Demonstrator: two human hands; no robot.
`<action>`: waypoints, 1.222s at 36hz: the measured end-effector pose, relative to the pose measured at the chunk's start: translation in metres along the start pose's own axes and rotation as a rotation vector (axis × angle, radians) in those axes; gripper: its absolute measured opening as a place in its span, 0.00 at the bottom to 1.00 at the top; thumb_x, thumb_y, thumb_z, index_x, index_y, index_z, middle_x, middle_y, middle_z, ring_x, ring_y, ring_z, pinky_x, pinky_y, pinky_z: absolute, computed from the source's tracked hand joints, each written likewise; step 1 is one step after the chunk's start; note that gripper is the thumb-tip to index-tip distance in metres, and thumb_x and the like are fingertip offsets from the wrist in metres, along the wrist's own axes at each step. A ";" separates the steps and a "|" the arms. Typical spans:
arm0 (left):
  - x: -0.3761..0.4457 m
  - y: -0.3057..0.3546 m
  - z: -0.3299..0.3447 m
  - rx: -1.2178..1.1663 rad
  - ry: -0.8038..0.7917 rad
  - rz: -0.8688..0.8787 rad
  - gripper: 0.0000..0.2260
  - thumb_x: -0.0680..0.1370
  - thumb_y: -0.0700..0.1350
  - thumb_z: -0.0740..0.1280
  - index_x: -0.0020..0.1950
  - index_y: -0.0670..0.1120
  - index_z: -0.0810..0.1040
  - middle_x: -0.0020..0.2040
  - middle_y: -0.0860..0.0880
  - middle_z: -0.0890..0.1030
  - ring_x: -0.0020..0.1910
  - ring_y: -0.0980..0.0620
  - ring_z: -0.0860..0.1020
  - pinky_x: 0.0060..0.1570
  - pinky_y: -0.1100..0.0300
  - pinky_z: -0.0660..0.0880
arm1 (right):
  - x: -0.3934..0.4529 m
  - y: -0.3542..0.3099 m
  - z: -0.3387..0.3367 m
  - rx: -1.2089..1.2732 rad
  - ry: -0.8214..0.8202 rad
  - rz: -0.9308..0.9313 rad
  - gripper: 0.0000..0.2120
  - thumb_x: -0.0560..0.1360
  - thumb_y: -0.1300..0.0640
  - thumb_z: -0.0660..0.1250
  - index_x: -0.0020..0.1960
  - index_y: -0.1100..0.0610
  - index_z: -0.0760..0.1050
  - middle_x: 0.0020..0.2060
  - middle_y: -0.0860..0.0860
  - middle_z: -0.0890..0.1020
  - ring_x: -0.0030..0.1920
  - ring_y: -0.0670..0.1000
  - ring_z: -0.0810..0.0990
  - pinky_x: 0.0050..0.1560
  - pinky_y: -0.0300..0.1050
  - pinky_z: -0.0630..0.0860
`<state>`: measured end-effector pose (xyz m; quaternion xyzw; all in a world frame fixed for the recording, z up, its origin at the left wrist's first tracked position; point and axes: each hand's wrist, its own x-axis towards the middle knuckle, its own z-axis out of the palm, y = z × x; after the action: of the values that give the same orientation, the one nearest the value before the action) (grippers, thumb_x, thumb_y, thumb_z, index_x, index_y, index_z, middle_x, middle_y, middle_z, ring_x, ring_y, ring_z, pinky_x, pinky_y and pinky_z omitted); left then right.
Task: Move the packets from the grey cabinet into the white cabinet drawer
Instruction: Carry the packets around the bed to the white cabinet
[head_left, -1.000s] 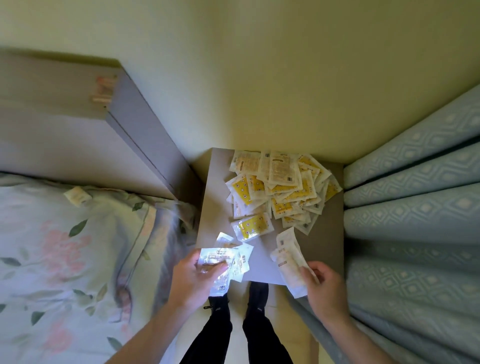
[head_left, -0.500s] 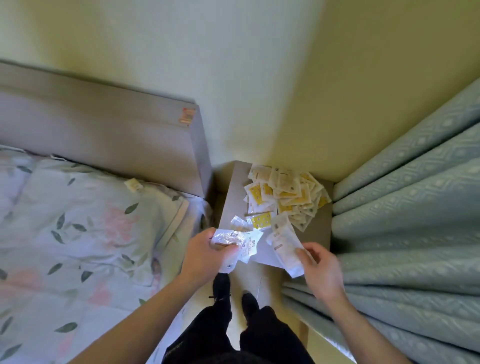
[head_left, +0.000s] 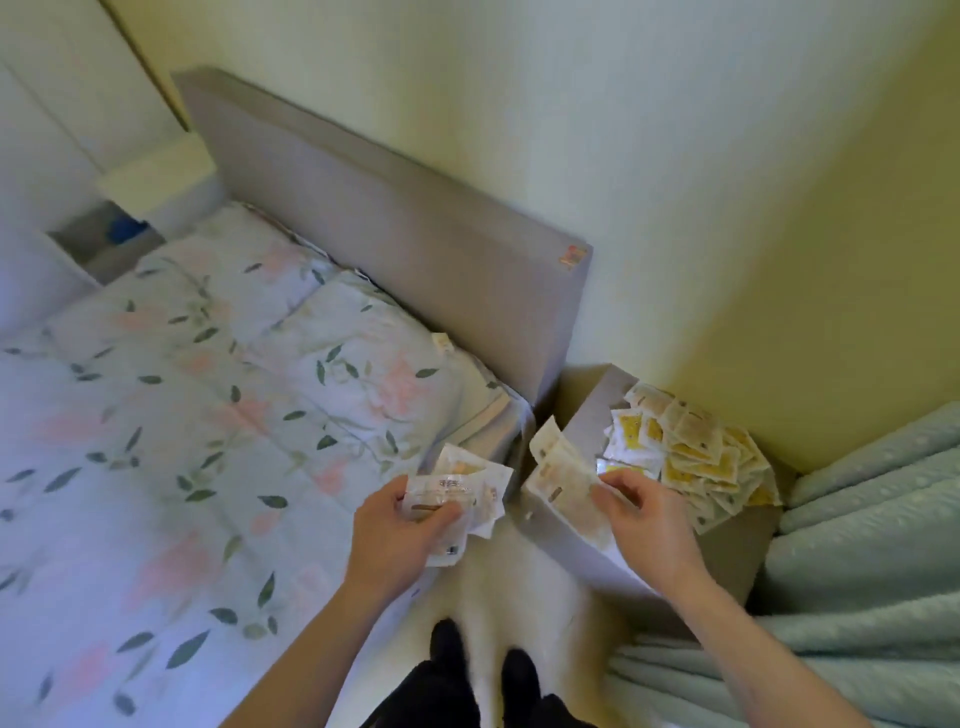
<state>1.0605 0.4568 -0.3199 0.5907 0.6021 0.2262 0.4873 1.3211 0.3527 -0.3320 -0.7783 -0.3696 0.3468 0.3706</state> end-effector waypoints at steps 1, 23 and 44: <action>-0.010 -0.005 -0.014 -0.018 0.039 -0.005 0.10 0.70 0.45 0.80 0.46 0.54 0.84 0.40 0.60 0.86 0.39 0.63 0.83 0.35 0.68 0.79 | -0.005 -0.011 0.008 -0.004 -0.033 -0.043 0.05 0.79 0.53 0.69 0.44 0.48 0.82 0.38 0.43 0.84 0.41 0.44 0.81 0.39 0.36 0.77; -0.334 -0.252 -0.383 -0.235 0.788 -0.283 0.10 0.70 0.47 0.80 0.49 0.52 0.84 0.43 0.58 0.87 0.41 0.61 0.84 0.36 0.66 0.77 | -0.263 -0.224 0.412 -0.202 -0.753 -0.665 0.09 0.78 0.58 0.69 0.41 0.46 0.81 0.37 0.39 0.82 0.38 0.42 0.80 0.35 0.31 0.72; -0.597 -0.444 -0.600 -0.423 1.407 -0.638 0.10 0.70 0.50 0.80 0.47 0.51 0.84 0.40 0.57 0.87 0.38 0.58 0.84 0.38 0.59 0.79 | -0.581 -0.346 0.762 -0.308 -1.410 -1.003 0.09 0.78 0.57 0.69 0.42 0.46 0.82 0.39 0.39 0.83 0.40 0.43 0.81 0.40 0.42 0.76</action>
<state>0.2274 -0.0064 -0.2515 0.0040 0.8525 0.5046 0.1361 0.3084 0.2696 -0.2589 -0.1701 -0.8535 0.4894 0.0555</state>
